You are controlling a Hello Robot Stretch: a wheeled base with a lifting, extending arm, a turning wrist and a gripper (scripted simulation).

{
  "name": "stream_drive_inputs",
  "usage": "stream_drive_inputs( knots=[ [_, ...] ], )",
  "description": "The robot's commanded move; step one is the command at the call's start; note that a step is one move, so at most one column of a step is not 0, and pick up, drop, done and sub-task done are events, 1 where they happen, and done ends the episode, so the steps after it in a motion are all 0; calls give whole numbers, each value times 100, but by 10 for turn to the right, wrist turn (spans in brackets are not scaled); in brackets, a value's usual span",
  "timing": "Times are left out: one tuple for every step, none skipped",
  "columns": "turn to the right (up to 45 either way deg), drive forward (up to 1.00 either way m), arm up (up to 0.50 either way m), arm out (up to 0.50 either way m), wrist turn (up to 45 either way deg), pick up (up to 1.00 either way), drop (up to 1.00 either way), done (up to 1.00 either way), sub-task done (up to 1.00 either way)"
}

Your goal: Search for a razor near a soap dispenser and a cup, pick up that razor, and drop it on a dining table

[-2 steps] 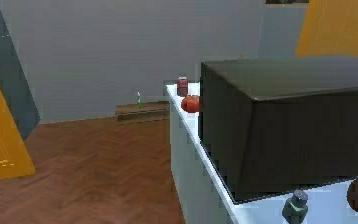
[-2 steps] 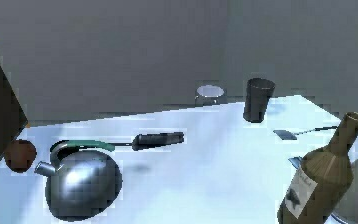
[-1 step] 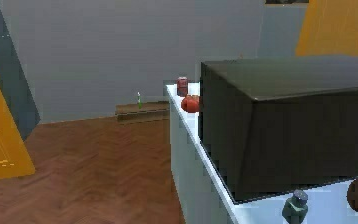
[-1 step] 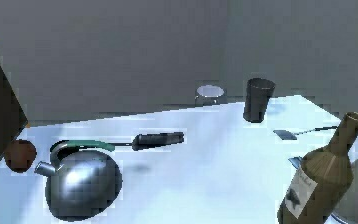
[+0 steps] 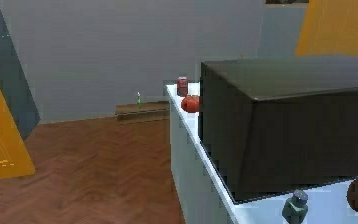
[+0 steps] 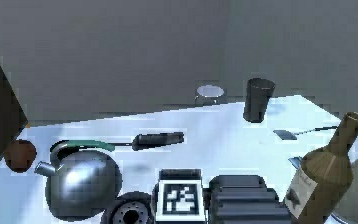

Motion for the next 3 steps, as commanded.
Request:
stream_drive_inputs(
  knots=[
    [0, 0, 0, 30, 0, 0, 0, 0, 0],
    [0, 0, 0, 0, 450, 0, 0, 0, 0],
    [0, 0, 0, 0, 450, 0, 0, 0, 0]
  ],
)
